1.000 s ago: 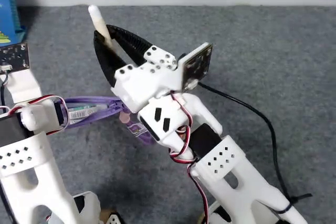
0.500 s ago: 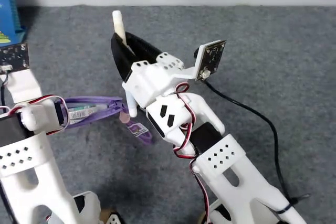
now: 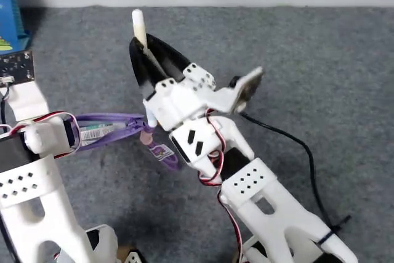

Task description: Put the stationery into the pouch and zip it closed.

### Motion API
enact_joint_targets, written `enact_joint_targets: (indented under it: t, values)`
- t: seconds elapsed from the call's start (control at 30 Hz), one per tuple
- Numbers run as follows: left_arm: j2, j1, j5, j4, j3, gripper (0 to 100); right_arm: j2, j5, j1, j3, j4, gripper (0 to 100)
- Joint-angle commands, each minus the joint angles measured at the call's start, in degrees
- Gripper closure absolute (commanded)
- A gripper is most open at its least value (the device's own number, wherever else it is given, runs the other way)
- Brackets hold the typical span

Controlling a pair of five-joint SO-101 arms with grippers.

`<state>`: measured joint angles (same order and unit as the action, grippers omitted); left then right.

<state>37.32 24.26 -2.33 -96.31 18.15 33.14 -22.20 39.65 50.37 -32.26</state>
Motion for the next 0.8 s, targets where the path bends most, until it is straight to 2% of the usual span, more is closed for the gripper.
enact_joint_targets:
  t: [0.0,0.23,0.37,0.6,0.77]
  values:
    - [0.26,-0.18,0.0,1.23,-0.04,99,0.04,8.88,2.68,4.13,-10.51,99.1]
    - [0.26,-0.18,0.0,1.23,-0.04,99,-0.13,27.25,11.47,15.21,-32.22,99.1]
    - [0.26,-0.18,0.0,1.23,-0.04,99,-0.48,33.93,16.04,15.47,-38.29,99.1]
    - [0.26,-0.26,0.0,1.41,1.1,99,-0.04,41.41,21.49,15.38,-46.46,99.1]
    - [0.26,-0.26,0.0,1.41,1.1,99,-0.66,41.32,22.2,14.86,-51.3,99.1]
